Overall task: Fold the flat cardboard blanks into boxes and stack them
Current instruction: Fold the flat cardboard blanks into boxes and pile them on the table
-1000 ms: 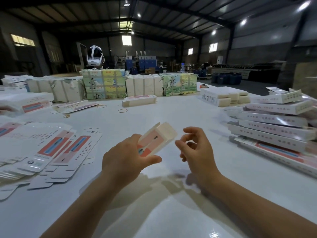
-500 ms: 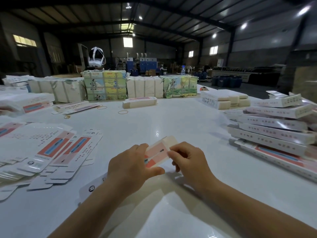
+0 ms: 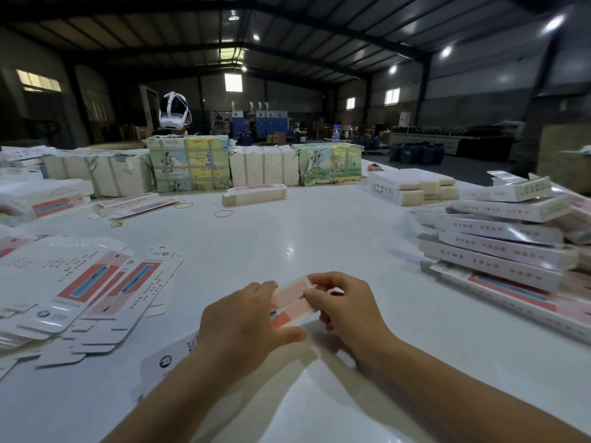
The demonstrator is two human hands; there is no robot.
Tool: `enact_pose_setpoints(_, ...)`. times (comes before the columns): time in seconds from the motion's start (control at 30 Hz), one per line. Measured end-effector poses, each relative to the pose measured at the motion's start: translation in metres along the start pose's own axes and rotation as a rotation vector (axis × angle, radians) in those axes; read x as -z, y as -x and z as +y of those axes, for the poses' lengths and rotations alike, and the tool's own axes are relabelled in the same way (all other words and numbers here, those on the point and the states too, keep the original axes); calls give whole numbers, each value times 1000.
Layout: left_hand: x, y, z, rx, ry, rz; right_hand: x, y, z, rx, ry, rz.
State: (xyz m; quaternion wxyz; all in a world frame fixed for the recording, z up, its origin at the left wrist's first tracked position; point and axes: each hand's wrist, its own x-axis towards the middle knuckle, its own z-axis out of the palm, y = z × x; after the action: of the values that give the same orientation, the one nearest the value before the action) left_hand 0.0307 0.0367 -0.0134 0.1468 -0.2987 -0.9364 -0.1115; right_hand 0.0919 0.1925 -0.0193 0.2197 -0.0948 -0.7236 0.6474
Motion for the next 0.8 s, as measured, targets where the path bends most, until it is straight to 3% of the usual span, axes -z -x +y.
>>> enact_pose_setpoints(0.13, -2, 0, 6, 3, -14, 29, -2, -1, -1, -61, -61, -31)
enact_pose_setpoints(0.3, -3, 0, 7, 8, -7, 49, -2, -2, -5, 24, 20, -82)
enact_pose_setpoints(0.47, 2, 2, 2, 8, 56, 8, 4, -7, -2, 256, 558, 88)
enact_pose_setpoints(0.53, 4, 2, 2, 7, 67, -9, 8, -10, -1, 138, 420, 69)
enact_pose_setpoints(0.67, 3, 4, 6, -15, 50, -3, 11, -15, -5, -410, -537, -148)
enact_pose_setpoints(0.73, 2, 4, 6, -23, 46, -2, 12, -15, -7, -434, -554, -220)
enact_pose_setpoints(0.8, 2, 3, 5, -16, 67, -3, 8, -9, -7, -291, -362, -166)
